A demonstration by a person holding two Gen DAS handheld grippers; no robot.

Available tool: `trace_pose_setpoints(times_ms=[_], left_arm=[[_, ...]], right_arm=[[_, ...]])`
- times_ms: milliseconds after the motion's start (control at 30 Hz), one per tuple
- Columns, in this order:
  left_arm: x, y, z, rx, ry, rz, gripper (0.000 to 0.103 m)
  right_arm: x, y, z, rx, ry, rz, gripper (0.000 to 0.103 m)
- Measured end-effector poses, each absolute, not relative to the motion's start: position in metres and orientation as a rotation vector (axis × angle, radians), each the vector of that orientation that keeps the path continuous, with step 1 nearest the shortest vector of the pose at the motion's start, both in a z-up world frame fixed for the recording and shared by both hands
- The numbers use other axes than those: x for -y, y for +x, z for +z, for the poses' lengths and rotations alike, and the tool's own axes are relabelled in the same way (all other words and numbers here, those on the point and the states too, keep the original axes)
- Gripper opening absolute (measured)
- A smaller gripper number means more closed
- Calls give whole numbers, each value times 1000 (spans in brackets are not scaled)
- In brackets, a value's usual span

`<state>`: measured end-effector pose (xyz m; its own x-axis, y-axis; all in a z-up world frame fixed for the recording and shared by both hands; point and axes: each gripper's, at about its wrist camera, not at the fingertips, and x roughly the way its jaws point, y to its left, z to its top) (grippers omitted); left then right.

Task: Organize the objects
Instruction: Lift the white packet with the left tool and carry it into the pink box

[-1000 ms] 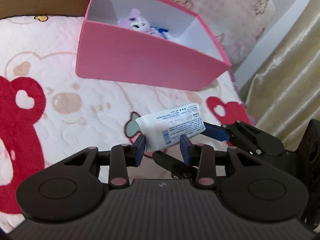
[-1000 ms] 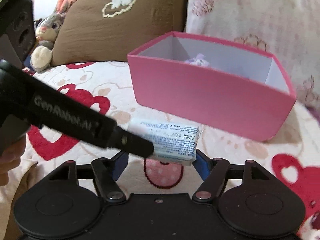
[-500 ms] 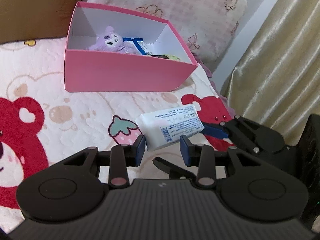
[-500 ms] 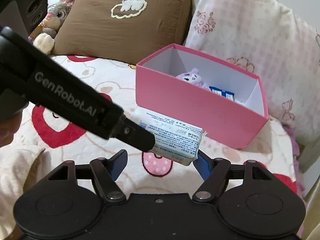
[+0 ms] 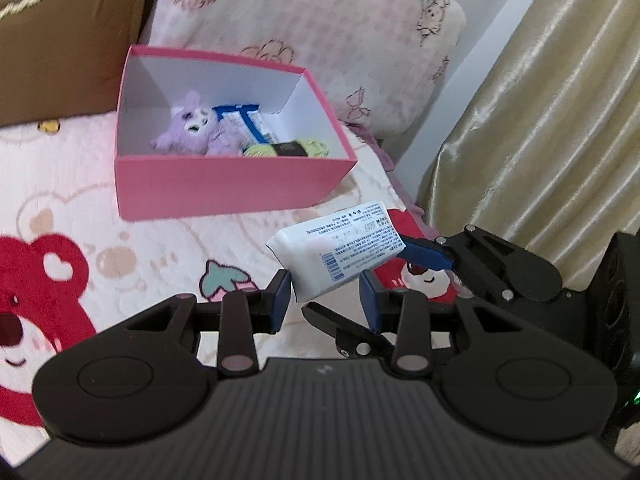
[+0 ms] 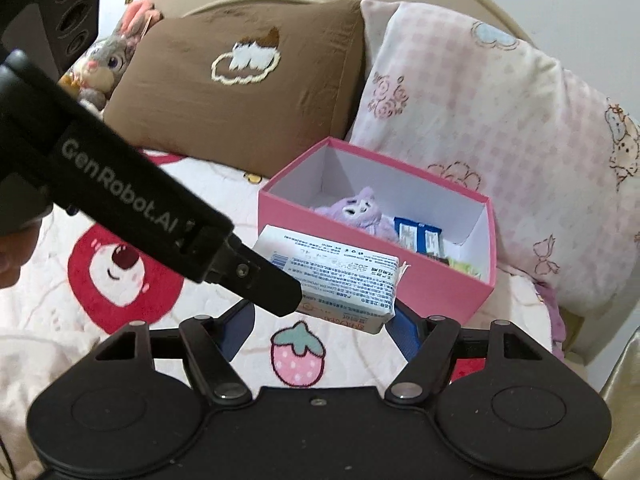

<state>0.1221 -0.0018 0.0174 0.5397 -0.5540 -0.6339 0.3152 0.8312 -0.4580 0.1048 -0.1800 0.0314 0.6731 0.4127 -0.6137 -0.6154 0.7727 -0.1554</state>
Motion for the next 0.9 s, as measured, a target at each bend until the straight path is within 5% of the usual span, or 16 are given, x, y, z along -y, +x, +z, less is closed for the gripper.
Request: trace_pose_setpoints(times_ms=[633, 900], left_arm=[[18, 205, 78, -785, -324, -504, 36], [19, 250, 102, -739, -318, -488, 36]], right_arm=[[196, 174, 93, -494, -359, 567, 72], [207, 230, 102, -527, -285, 609, 51]])
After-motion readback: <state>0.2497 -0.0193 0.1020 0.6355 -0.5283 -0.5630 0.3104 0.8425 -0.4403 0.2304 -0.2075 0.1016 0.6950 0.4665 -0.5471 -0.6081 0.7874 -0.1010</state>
